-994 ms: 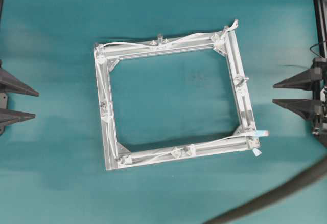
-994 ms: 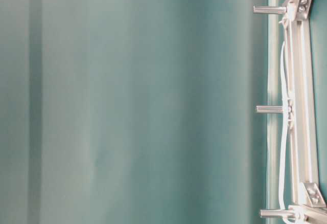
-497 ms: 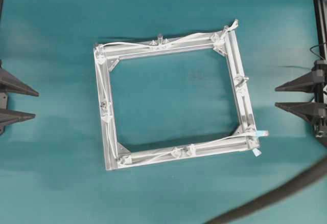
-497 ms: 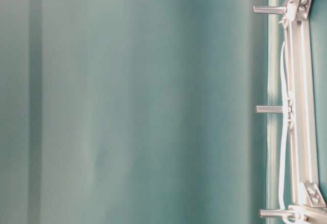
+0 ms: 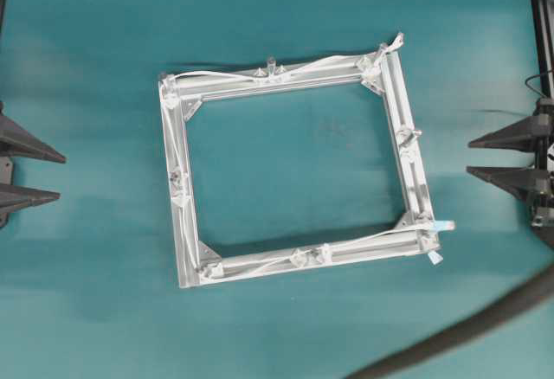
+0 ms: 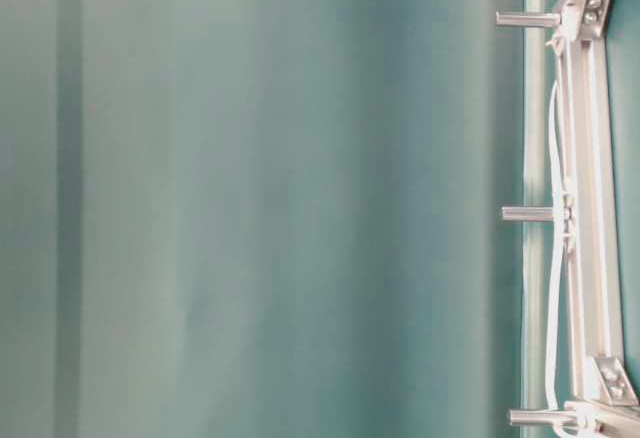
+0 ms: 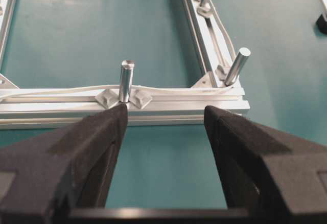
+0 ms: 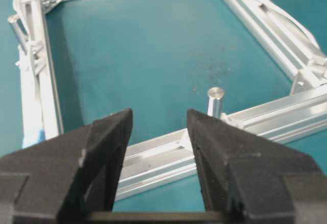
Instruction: Move the cable alternately left and right between 8 pins so it hooks onto each one.
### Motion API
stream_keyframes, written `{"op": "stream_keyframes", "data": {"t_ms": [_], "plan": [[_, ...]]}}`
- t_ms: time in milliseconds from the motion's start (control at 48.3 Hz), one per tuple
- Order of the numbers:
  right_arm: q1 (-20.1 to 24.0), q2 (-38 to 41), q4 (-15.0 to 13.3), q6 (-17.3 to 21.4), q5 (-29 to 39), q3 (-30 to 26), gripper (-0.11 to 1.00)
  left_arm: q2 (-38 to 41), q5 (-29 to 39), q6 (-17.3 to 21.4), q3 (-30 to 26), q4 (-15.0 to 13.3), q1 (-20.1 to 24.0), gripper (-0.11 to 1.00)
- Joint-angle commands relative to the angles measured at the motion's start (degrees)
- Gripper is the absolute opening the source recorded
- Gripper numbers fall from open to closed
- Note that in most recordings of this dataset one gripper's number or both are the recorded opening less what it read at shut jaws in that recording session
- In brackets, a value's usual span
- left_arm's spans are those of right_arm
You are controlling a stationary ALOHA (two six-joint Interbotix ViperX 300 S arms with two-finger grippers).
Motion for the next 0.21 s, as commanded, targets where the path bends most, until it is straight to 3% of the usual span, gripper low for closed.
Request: {"op": "stream_keyframes", "data": {"t_ms": [0, 186], "plan": [[0.0, -0.9, -0.5, 0.1, 1.3, -0.4, 0.51, 0.4, -0.3, -0.4, -0.6, 0.2, -0.2, 0.64], [0.0, -2.8, -0.5, 0.1, 3.2, -0.7, 0.51, 0.4, -0.4, -0.4, -0.7, 0.2, -0.2, 0.64]]}}
